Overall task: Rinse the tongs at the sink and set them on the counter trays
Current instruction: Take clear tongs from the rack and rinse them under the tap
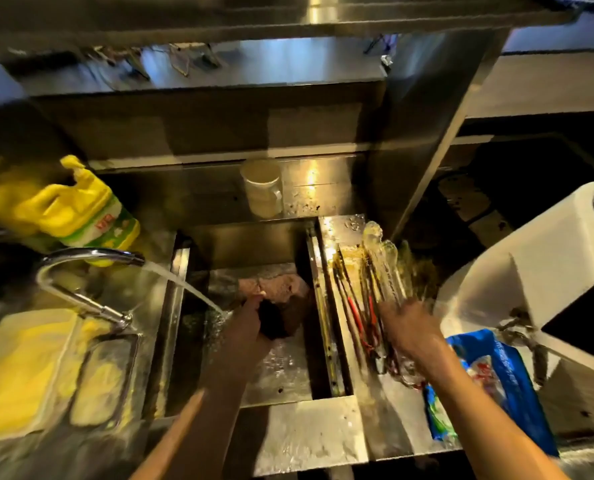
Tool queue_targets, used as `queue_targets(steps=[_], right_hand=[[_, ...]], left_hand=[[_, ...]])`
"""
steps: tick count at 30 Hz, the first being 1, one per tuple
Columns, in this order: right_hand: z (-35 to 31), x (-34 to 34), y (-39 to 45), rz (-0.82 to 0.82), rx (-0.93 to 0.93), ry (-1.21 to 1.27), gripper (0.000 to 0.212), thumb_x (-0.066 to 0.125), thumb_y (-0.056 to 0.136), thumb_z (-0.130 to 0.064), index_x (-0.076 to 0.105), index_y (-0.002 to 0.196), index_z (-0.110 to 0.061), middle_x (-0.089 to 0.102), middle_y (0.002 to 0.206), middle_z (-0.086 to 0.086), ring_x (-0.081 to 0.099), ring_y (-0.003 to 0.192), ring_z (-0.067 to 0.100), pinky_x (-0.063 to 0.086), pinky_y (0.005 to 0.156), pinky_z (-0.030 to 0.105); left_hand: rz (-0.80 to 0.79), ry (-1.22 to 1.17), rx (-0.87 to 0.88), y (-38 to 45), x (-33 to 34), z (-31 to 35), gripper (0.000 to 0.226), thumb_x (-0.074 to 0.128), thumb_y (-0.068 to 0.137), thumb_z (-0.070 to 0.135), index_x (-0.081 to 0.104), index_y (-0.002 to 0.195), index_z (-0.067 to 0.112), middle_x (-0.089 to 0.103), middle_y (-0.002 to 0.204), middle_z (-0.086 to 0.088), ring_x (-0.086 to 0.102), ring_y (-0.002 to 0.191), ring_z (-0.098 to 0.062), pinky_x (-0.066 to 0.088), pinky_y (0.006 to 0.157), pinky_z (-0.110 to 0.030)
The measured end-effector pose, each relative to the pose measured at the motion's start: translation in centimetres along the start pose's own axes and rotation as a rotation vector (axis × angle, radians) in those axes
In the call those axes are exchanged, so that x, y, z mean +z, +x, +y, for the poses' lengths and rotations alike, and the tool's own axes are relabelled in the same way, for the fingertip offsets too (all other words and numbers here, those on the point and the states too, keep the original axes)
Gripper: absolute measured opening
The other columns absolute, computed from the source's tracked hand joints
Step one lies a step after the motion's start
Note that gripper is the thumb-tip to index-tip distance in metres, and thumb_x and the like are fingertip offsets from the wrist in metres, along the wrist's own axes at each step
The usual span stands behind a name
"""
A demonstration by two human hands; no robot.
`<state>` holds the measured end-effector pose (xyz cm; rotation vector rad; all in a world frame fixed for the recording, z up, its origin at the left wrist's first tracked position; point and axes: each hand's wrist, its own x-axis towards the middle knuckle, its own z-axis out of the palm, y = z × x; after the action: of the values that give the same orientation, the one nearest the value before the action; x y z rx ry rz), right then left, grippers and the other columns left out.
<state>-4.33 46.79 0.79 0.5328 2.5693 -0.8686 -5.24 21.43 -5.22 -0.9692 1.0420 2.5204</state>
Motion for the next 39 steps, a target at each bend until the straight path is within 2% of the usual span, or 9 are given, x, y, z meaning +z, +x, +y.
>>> queue_targets(steps=[5,9,15,22,26,29,34,36,39], right_hand=[[0.1,0.2,-1.5,-0.012,0.009,-0.108,0.039,0.041,0.100,-0.041,0.059,0.082,-0.011,0.066,0.100,0.022,0.054,0.074,0.026,0.040,0.069,0.033],[-0.8,1.4,-3.6,-0.010,0.001,-0.142,0.040,0.053,0.095,-0.042,0.056,0.094,-0.002,0.065,0.099,0.025,0.060,0.083,0.034,0.041,0.071,0.035],[-5.4,3.6,-5.3,-0.255,-0.120,0.051,0.022,0.060,0.092,-0.034,0.055,0.098,-0.013,0.067,0.080,0.008,0.069,0.071,0.022,0.055,0.064,0.035],[-11.8,7.9,-7.2,-0.460,-0.263,0.210,0.008,0.058,0.090,-0.032,0.063,0.089,-0.026,0.063,0.059,-0.005,0.060,0.051,0.011,0.046,0.051,0.030],[-14.4,10.7,-7.7,-0.542,-0.272,0.282,0.011,0.062,0.089,-0.028,0.055,0.092,-0.035,0.066,0.075,0.003,0.058,0.052,0.012,0.045,0.049,0.027],[-15.4,12.1,-8.1,-0.619,-0.249,0.264,0.024,0.066,0.085,-0.029,0.048,0.098,-0.039,0.068,0.080,0.004,0.058,0.048,0.009,0.046,0.045,0.025],[-16.4,13.9,-8.3,-0.663,-0.293,0.138,0.026,0.058,0.078,-0.043,0.051,0.101,-0.035,0.062,0.070,0.002,0.058,0.055,0.014,0.050,0.052,0.032],[-16.7,14.2,-8.1,-0.635,-0.313,0.126,0.018,0.055,0.084,-0.045,0.057,0.094,-0.031,0.060,0.068,-0.001,0.058,0.054,0.011,0.050,0.055,0.032],[-17.0,14.1,-8.1,-0.641,-0.295,0.165,0.021,0.054,0.086,-0.042,0.060,0.091,-0.022,0.059,0.068,-0.001,0.056,0.046,0.005,0.048,0.047,0.027]], left_hand=[[0.072,0.041,0.035,-0.7,-3.9,1.4,0.023,0.045,0.100,0.025,0.062,0.106,0.011,0.067,0.111,-0.017,0.068,0.100,-0.031,0.060,0.080,-0.041],[-0.006,0.012,0.062,-0.6,-5.0,1.2,0.032,0.039,0.100,0.017,0.069,0.090,0.010,0.068,0.085,-0.014,0.073,0.071,-0.022,0.059,0.062,-0.032],[-0.518,0.167,0.357,-1.4,-4.9,3.1,0.032,0.057,0.086,0.039,0.066,0.080,0.009,0.052,0.069,-0.025,0.055,0.059,-0.035,0.045,0.049,-0.046],[0.040,-0.058,0.254,-1.3,-8.5,5.8,0.045,0.038,0.103,0.020,0.040,0.140,-0.005,0.053,0.126,-0.021,0.055,0.111,-0.034,0.046,0.096,-0.047],[0.226,-0.063,0.250,-0.6,-10.2,8.3,0.027,0.043,0.102,0.020,0.062,0.114,0.005,0.077,0.092,-0.010,0.074,0.082,-0.025,0.061,0.068,-0.039],[0.333,-0.002,0.242,0.5,-11.2,10.0,0.034,0.046,0.100,0.021,0.059,0.125,0.002,0.067,0.119,-0.020,0.067,0.106,-0.036,0.054,0.092,-0.052],[0.248,0.008,0.167,1.3,-10.6,12.8,0.049,0.043,0.097,0.055,0.053,0.072,0.013,0.053,0.066,-0.007,0.055,0.065,-0.020,0.049,0.069,-0.034],[0.216,-0.041,0.136,2.9,-11.4,12.8,0.025,0.047,0.100,0.040,0.055,0.085,0.020,0.062,0.083,0.003,0.059,0.085,-0.014,0.047,0.092,-0.029],[0.081,0.180,0.151,2.8,-11.3,12.8,0.027,0.038,0.106,0.014,0.050,0.093,0.034,0.068,0.074,0.030,0.062,0.069,0.019,0.048,0.066,-0.002]])
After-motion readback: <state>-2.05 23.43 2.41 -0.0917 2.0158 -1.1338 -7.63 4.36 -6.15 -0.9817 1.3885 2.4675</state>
